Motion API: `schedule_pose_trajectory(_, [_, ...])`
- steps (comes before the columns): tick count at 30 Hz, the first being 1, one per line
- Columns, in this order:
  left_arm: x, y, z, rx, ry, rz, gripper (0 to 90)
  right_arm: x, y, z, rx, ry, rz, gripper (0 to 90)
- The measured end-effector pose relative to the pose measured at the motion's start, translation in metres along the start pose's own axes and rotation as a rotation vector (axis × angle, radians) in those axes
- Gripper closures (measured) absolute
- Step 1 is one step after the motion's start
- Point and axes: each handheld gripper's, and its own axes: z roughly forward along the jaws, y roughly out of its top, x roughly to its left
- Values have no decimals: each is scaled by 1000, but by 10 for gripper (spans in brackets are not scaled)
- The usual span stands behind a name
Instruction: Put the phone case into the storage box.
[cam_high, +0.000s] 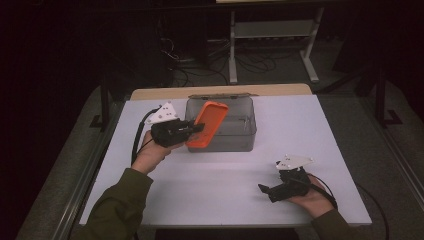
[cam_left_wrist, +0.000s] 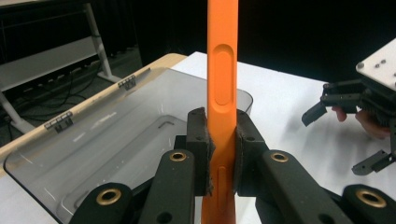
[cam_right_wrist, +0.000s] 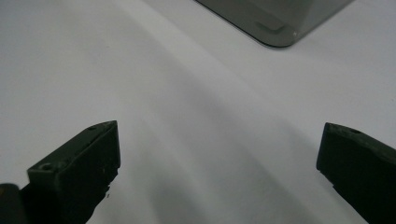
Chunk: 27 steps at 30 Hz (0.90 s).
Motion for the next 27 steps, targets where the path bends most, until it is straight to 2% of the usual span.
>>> schedule_pose_trajectory(13, [14,19,7,-1,8,9,794,0,0,0,-3,-2,4,0])
schedule_pose_trajectory(27, [32,37,16,-19,53,6,794,0,0,0,-2,-3,1,0])
